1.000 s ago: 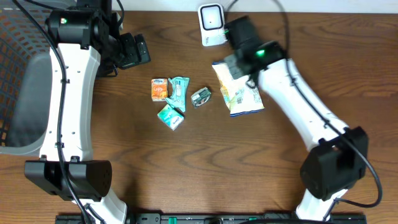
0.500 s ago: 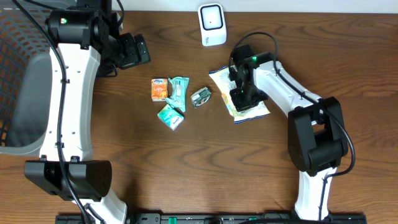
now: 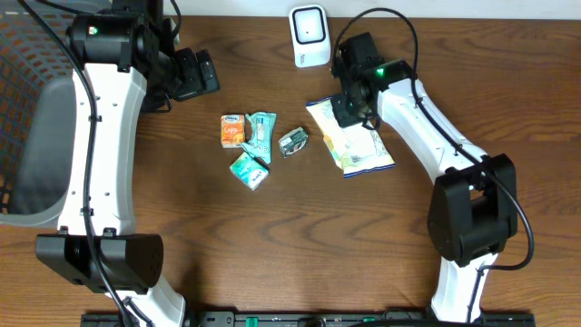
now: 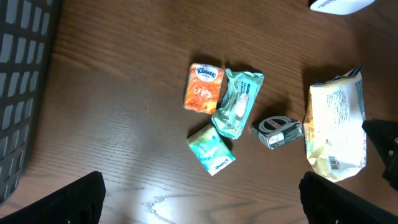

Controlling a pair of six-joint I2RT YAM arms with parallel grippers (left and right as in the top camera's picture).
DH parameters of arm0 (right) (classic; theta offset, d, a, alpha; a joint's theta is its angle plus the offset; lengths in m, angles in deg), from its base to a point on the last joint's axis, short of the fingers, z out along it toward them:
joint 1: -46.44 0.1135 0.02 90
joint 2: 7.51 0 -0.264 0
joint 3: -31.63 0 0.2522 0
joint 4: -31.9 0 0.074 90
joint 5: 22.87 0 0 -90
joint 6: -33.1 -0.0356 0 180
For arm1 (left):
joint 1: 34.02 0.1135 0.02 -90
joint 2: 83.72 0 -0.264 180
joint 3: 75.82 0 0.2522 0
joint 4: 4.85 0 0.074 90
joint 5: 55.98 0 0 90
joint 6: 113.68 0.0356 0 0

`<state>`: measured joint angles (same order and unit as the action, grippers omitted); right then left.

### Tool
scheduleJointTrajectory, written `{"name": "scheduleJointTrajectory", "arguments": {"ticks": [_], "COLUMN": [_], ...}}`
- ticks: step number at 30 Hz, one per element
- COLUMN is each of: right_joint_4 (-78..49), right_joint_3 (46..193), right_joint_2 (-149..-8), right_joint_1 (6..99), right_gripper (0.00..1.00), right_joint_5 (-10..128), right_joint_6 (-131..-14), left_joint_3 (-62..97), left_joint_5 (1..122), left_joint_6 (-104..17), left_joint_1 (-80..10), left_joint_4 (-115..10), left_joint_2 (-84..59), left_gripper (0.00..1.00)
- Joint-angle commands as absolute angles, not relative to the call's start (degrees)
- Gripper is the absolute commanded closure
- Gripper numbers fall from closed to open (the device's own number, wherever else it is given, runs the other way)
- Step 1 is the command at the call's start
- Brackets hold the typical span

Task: Scan the item barcode

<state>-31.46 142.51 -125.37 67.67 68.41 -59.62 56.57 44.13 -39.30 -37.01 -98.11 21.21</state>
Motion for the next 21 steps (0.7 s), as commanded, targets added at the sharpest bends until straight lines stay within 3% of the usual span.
{"name": "scheduleJointTrajectory", "arguments": {"ticks": [1,7,13,21], "right_joint_4": [-30.50,-26.07,-23.42,-43.88], "right_joint_3": [142.62,142.62,144.87,155.38], "right_joint_2": [-127.88,-135.05,-135.62,-130.55], "right_joint_1": [67.74,67.91,67.58,66.55], "right_gripper": [0.94,0.96,0.86,0.78], "right_joint_5": [69.13,68.86,70.66,71.09], "right_joint_6": [-59.62,-60.65,-62.02,-61.93], "left_joint_3": [56.77,56.77,56.77,56.77], "left_joint_5": [43.38,43.36,43.36,43.36], "left_joint_6": [-38.95,-38.95,-38.95,-38.95], "left_joint_1": [-36.66,-36.66,-36.66,-36.66], "left_joint_4": [-98.29,-98.29,-98.29,-98.29], "left_joint_2": [21.51,21.51,21.51,21.51], "left_gripper": [0.02,0.02,0.02,0.02]}}
